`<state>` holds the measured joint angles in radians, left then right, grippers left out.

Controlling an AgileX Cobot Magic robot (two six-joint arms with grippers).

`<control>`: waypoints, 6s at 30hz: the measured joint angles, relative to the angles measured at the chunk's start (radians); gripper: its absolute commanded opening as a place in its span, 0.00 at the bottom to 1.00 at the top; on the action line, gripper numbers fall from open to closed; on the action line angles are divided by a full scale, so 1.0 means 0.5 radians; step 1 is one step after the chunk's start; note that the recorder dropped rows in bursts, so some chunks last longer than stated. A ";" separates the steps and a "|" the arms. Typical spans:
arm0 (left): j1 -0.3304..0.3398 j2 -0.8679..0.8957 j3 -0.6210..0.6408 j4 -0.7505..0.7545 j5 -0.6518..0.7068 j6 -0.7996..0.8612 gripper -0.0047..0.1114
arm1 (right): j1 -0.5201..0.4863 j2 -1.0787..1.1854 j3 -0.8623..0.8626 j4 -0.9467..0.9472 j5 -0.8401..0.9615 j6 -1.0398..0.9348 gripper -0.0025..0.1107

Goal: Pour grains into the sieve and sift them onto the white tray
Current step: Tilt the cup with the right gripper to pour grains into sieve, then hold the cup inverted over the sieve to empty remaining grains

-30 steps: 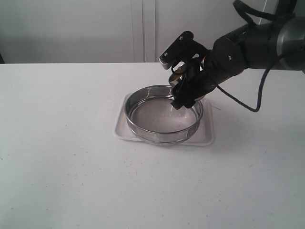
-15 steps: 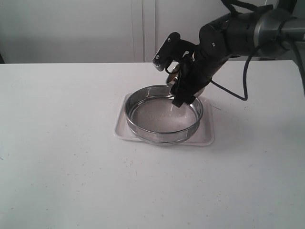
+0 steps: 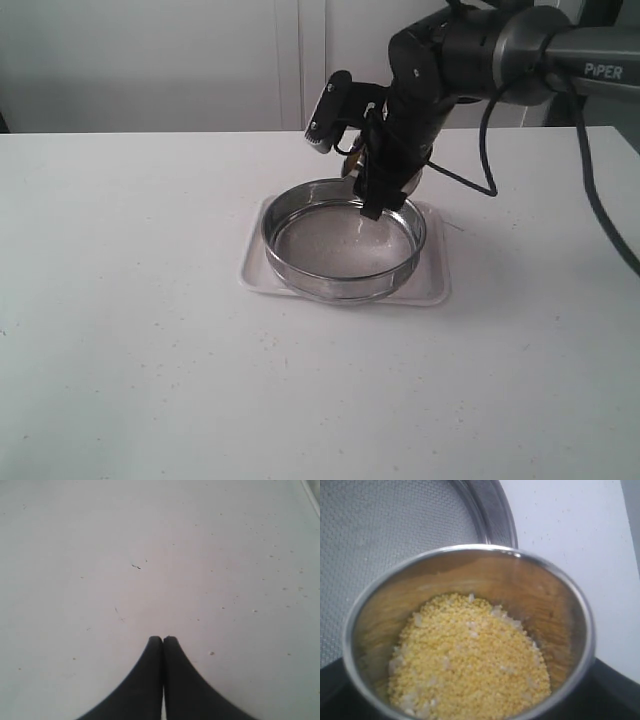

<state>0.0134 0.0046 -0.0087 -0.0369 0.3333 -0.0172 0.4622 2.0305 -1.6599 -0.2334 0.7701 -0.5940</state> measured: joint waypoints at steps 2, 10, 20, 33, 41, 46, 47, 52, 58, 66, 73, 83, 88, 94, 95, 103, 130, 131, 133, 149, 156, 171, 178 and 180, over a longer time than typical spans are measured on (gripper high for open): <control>0.000 0.000 0.000 0.000 0.000 0.000 0.04 | 0.009 0.017 -0.032 -0.008 0.037 -0.045 0.02; 0.000 0.000 0.000 0.000 0.000 0.000 0.04 | 0.120 0.131 -0.112 -0.237 0.138 -0.094 0.02; 0.000 0.000 0.000 0.000 0.000 0.000 0.04 | 0.213 0.210 -0.131 -0.554 0.203 -0.008 0.02; 0.000 0.000 0.000 0.000 0.000 0.000 0.04 | 0.260 0.247 -0.131 -0.701 0.241 0.053 0.02; 0.000 0.000 0.000 0.000 0.000 0.000 0.04 | 0.260 0.247 -0.131 -0.781 0.331 0.250 0.02; 0.000 0.000 0.000 0.000 0.000 0.000 0.04 | 0.260 0.247 -0.131 -0.905 0.389 0.400 0.02; 0.000 0.000 0.000 0.000 0.000 0.000 0.04 | 0.260 0.247 -0.131 -0.921 0.394 0.415 0.02; 0.000 0.000 0.000 0.000 0.000 0.000 0.04 | 0.260 0.263 -0.131 -1.008 0.445 0.460 0.02; 0.000 0.000 0.000 0.000 0.000 0.000 0.04 | 0.260 0.295 -0.131 -1.046 0.596 0.468 0.02; 0.000 0.000 0.000 0.000 0.000 0.000 0.04 | 0.260 0.302 -0.131 -1.099 0.629 0.538 0.02; 0.000 0.000 0.000 0.000 0.000 0.000 0.04 | 0.264 0.302 -0.131 -1.153 0.337 0.644 0.02; 0.000 0.000 0.000 0.000 0.000 0.000 0.04 | 0.276 0.304 -0.131 -1.178 0.192 0.616 0.02; 0.000 0.000 0.000 0.000 0.000 0.000 0.04 | 0.315 0.304 -0.131 -1.222 0.227 0.533 0.02; 0.000 0.000 0.000 0.000 0.000 0.000 0.04 | 0.357 0.304 -0.131 -1.298 0.317 0.515 0.02; 0.000 0.000 0.000 0.000 0.000 0.000 0.04 | 0.366 0.304 -0.131 -1.314 0.339 0.503 0.02; 0.000 0.000 0.000 0.000 0.000 0.000 0.04 | 0.419 0.304 -0.131 -1.458 0.496 0.485 0.02; 0.000 0.000 0.000 0.000 0.000 0.000 0.04 | 0.491 0.304 -0.131 -1.475 0.878 0.473 0.02; 0.000 0.000 0.000 0.000 0.000 0.000 0.04 | 0.491 0.304 -0.131 -1.475 0.879 0.473 0.02; 0.000 0.000 0.000 0.000 0.000 0.000 0.04 | 0.491 0.304 -0.131 -1.495 0.883 0.473 0.02; 0.000 0.000 0.000 0.000 0.000 0.000 0.04 | 0.491 0.304 -0.131 -1.815 0.883 0.332 0.02; 0.000 0.000 0.000 0.000 0.000 0.000 0.04 | 0.491 0.304 -0.131 -1.827 0.883 0.064 0.02; 0.000 0.000 0.000 0.000 0.000 0.000 0.04 | 0.491 0.304 -0.131 -1.830 0.691 -0.157 0.02; 0.000 0.000 0.000 0.000 0.000 0.000 0.04 | 0.491 0.304 -0.131 -1.806 0.643 -0.157 0.02; 0.000 0.000 0.000 0.000 0.000 0.000 0.04 | 0.491 0.304 -0.131 -1.792 0.627 -0.162 0.02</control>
<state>0.0134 0.0046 -0.0087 -0.0369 0.3333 -0.0172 0.7076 2.1827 -1.7253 -1.1293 1.0837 -0.6749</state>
